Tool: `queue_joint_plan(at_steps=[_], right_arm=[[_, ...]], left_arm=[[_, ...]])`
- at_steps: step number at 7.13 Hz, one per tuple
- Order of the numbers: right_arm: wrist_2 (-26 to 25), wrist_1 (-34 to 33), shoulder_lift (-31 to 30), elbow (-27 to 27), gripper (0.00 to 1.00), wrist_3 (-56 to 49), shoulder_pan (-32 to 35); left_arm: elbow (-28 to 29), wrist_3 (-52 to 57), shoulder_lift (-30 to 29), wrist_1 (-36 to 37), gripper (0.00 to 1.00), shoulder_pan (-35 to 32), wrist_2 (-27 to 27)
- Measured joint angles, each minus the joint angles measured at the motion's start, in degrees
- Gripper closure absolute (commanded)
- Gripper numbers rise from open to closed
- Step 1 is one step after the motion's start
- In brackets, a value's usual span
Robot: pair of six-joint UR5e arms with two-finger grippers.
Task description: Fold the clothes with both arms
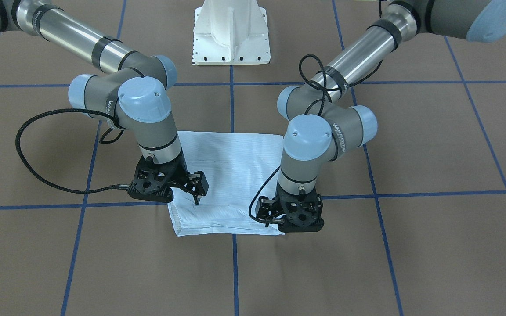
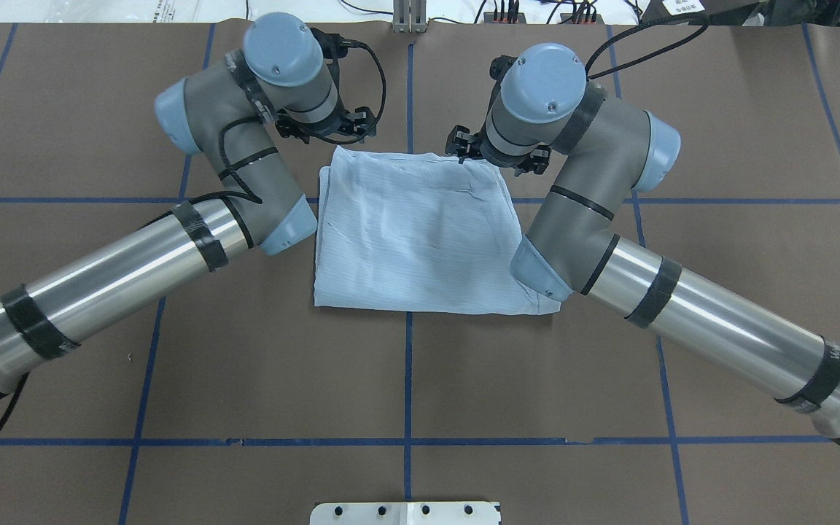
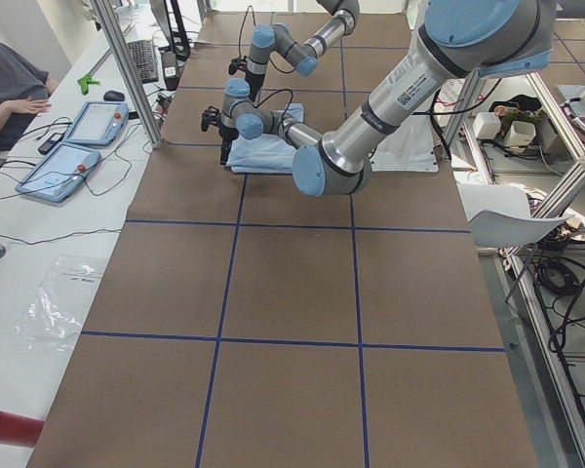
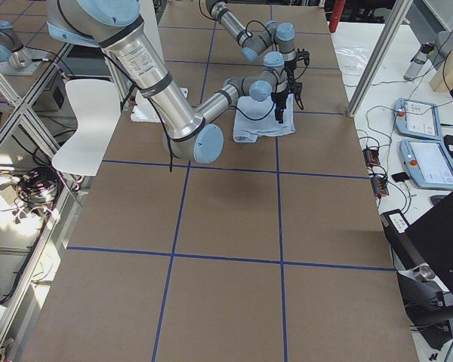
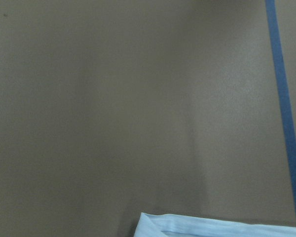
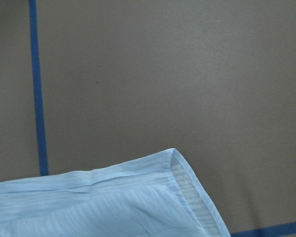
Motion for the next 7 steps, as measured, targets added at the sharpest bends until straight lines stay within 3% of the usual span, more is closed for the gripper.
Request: queue_joint_plan(at_steps=[2, 5, 7], right_arm=[[0.06, 3.17, 3.83, -5.84, 0.06, -5.94, -0.22], [-0.65, 11.47, 4.79, -11.13, 0.11, -11.62, -1.09], [-1.28, 12.98, 4.89, -12.33, 0.22, -14.6, -1.55]], left_arm=[[-9.63, 4.49, 7.81, 0.4, 0.0, -2.49, -3.25], [-11.96, 5.21, 9.82, 0.45, 0.0, -2.92, -3.75], [-11.95, 5.21, 10.11, 0.41, 0.0, -2.94, -3.76]])
